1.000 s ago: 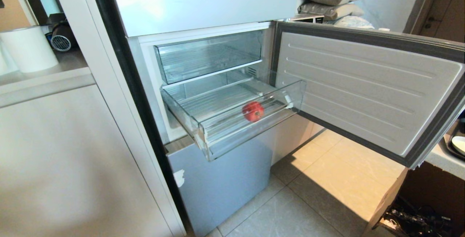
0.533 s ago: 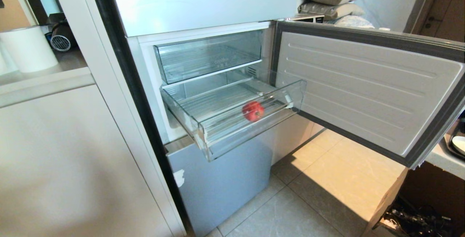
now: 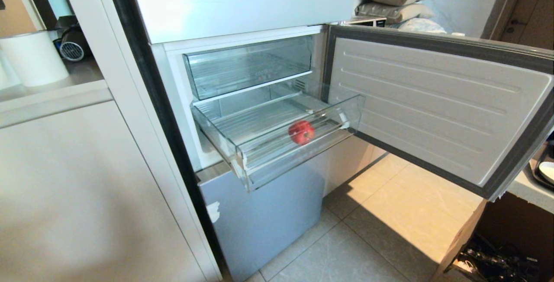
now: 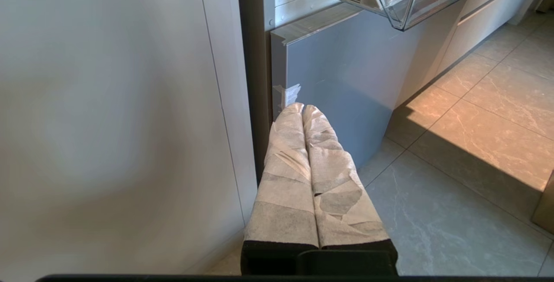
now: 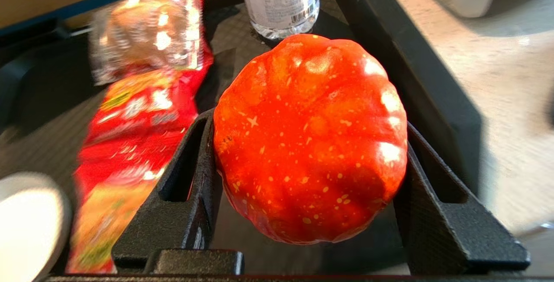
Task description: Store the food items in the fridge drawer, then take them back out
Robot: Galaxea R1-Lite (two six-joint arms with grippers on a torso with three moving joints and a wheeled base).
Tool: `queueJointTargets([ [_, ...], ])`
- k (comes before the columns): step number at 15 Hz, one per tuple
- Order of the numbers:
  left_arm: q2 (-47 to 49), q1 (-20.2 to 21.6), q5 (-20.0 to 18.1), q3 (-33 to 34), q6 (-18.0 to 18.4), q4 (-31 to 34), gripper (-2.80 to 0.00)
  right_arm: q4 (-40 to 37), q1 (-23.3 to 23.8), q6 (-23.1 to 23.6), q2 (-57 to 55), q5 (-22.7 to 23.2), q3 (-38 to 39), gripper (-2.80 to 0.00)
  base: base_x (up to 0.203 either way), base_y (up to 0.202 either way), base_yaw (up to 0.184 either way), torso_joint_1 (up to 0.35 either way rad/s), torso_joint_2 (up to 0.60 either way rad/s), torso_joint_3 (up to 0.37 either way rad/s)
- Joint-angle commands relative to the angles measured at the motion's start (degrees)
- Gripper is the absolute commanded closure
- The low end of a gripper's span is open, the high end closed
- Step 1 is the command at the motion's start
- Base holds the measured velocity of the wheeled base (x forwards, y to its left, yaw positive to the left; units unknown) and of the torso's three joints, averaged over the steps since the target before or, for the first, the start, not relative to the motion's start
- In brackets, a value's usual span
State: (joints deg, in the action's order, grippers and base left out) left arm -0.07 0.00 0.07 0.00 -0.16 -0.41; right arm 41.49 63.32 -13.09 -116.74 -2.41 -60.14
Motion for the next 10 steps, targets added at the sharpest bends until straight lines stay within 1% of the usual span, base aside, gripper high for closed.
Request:
queueJointTargets([
  [1, 0.1, 0.0, 0.0, 0.1, 0.0, 0.0, 0.00, 0.3, 0.4, 0.0, -4.5, 0.1, -2.4, 0.00, 0.000, 0.000, 0.000, 0.000, 0.00, 0.000],
  [6, 0.1, 0.0, 0.0, 0.1, 0.0, 0.0, 0.00, 0.3, 1.7, 0.3, -7.3, 0.4, -5.3, 0.00, 0.000, 0.000, 0.000, 0.000, 0.00, 0.000],
  [7, 0.1, 0.0, 0.0, 0.1, 0.0, 0.0, 0.00, 0.3, 1.9, 0.3, -7.3, 0.4, -5.5, -2.80, 0.000, 0.000, 0.000, 0.000, 0.00, 0.000],
  [10, 0.1, 0.0, 0.0, 0.1, 0.0, 0.0, 0.00, 0.3, 2.2, 0.3, -7.2, 1.1, -5.9, -2.80, 0.000, 0.000, 0.000, 0.000, 0.00, 0.000],
])
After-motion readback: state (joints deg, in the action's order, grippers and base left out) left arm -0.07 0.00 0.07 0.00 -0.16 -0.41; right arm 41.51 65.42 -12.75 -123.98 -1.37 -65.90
